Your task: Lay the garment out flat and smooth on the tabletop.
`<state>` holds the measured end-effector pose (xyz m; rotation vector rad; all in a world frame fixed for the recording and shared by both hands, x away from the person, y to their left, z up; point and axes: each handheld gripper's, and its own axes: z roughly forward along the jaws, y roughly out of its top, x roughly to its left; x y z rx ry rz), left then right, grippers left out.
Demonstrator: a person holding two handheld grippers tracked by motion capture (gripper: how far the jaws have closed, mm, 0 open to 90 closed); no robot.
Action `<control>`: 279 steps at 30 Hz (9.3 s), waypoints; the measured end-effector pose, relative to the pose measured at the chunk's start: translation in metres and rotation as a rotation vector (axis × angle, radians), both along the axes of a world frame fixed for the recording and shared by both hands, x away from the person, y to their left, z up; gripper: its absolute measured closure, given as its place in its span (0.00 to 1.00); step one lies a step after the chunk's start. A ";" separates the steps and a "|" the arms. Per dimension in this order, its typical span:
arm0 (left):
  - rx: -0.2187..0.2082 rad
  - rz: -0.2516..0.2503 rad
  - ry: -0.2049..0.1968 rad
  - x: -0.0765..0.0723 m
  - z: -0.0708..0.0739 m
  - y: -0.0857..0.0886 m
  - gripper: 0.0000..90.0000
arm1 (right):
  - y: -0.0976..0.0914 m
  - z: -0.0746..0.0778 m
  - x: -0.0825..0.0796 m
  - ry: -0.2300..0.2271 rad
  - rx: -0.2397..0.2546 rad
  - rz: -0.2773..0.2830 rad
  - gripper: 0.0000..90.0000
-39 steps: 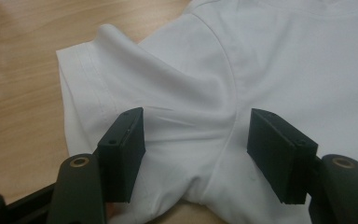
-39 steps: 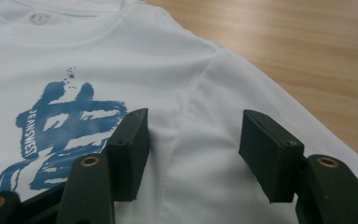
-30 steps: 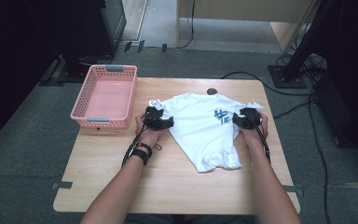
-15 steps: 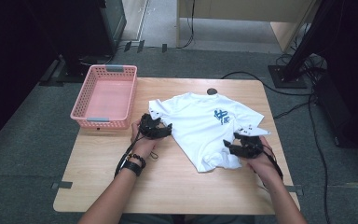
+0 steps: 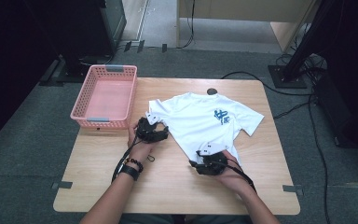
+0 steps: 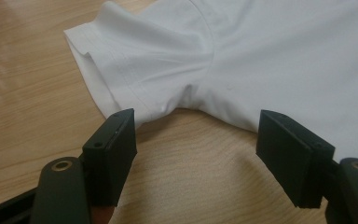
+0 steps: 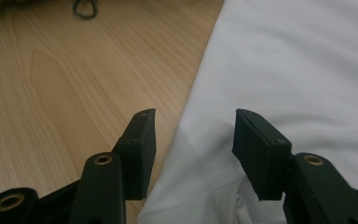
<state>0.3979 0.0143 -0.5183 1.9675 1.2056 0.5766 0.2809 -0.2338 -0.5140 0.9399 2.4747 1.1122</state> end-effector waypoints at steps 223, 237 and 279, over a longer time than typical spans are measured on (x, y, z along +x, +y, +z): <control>-0.124 0.180 0.033 -0.004 0.000 0.000 0.31 | -0.008 -0.003 -0.081 -0.007 0.101 -0.338 0.43; 0.001 0.224 0.054 0.020 -0.001 -0.007 0.31 | 0.008 -0.010 -0.069 -0.018 0.029 -0.413 0.41; -0.021 0.132 0.091 -0.007 0.001 0.017 0.12 | -0.139 0.021 -0.057 -0.025 0.163 -0.490 0.14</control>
